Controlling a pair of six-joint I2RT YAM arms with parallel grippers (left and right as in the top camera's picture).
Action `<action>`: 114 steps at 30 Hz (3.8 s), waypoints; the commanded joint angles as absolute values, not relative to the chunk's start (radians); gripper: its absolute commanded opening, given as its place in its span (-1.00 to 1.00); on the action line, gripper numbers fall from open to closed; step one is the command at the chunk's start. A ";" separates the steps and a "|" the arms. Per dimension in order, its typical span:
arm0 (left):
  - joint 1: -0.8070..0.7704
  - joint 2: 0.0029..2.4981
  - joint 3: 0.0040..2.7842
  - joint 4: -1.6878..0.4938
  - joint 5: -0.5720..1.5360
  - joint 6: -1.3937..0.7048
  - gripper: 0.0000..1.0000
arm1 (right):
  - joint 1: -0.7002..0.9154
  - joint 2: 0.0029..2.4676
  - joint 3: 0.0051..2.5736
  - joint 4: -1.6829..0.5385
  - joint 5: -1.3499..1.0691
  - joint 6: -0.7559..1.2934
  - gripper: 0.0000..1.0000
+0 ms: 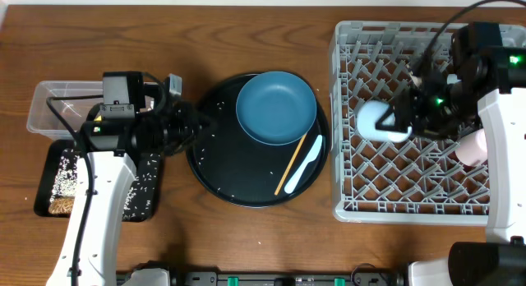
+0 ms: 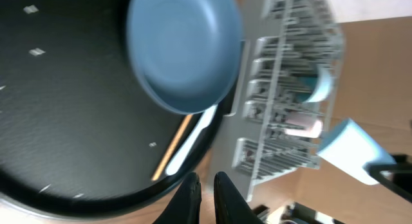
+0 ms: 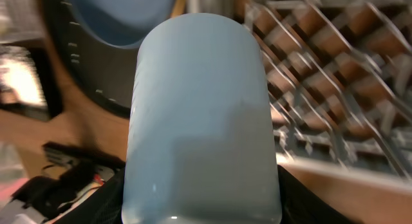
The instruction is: Sort waste into correct bins and load items into the dishwasher rack
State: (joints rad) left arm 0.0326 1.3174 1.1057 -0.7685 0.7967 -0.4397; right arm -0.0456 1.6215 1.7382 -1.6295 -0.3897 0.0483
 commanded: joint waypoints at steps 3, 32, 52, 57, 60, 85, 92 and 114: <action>0.035 1.319 1.113 -0.853 0.611 -0.373 -0.77 | 0.002 1.610 1.756 -1.678 -0.250 0.120 -0.61; 0.035 1.319 1.113 -0.946 0.504 -0.348 -0.66 | 0.191 1.610 1.552 -1.640 -0.034 0.344 -0.77; 0.035 1.319 1.113 -0.953 0.504 -0.348 -0.66 | 0.191 1.610 1.314 -1.401 -0.061 0.371 -0.77; 0.035 1.319 1.113 -0.953 0.504 -0.348 -0.66 | 0.191 1.610 1.281 -1.352 -0.074 0.370 -0.78; 0.035 1.319 1.113 -0.953 0.504 -0.348 -0.66 | 0.191 1.610 1.281 -1.353 -0.099 0.369 -0.79; 0.035 1.319 1.113 -0.954 0.504 -0.348 -0.66 | 0.172 1.610 1.399 -1.459 -0.252 0.313 -0.84; 0.035 1.319 1.113 -0.961 0.504 -0.348 -0.66 | 0.163 1.610 1.399 -1.467 -0.252 0.314 -0.87; 0.035 1.319 1.113 -0.976 0.504 -0.348 -0.66 | 0.094 1.610 1.392 -1.494 -0.253 0.337 -0.94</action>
State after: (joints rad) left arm 0.0326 1.3174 1.1057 -0.9695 0.5159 -0.3614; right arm 0.1024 1.6054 1.3792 -1.5032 -0.2394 0.3298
